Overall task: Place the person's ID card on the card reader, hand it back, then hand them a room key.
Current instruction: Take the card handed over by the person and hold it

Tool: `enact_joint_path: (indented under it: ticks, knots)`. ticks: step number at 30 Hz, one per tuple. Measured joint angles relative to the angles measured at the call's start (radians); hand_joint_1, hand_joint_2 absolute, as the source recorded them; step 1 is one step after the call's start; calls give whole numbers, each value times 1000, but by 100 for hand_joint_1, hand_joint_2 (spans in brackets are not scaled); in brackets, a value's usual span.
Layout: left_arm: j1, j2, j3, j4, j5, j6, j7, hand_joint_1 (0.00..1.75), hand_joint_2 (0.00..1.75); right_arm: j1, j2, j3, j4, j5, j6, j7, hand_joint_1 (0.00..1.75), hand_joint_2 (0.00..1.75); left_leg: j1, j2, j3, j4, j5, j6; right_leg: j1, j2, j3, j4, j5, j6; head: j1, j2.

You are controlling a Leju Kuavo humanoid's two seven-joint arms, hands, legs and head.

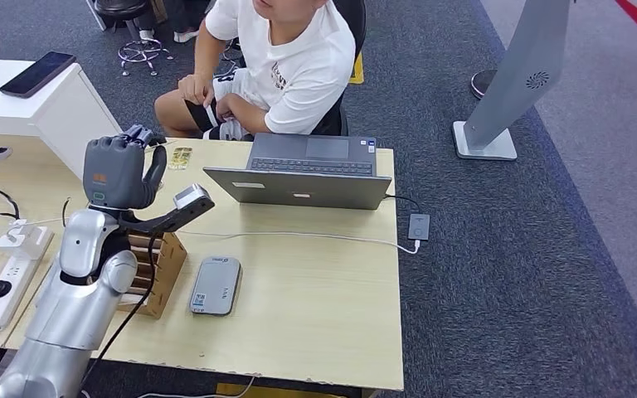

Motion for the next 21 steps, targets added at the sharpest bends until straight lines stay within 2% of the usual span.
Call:
enact_joint_path:
  ticks: [7, 14, 21]
  knots:
    - [57, -12, -69, -6, -82, -43, 8, 175, 175, 1, 8, 0, 0, 9, -5, 7, 0, 175, 0, 0, 0, 0, 0, 0, 0, 0, 0, 0, 0, 0, 0, 0]
    - [75, -22, -106, -11, -113, -82, 15, 175, 175, 2, 13, 0, 0, 13, -8, -3, 0, 175, 0, 0, 0, 0, 0, 0, 0, 0, 0, 0, 0, 0, 0, 0]
    - [136, -28, -197, -42, -154, -156, 70, 175, 175, 4, 23, 0, 0, 11, -21, -6, 0, 175, 0, 0, -1, 0, 0, 0, 0, 0, 0, 0, 0, 0, 0, 0]
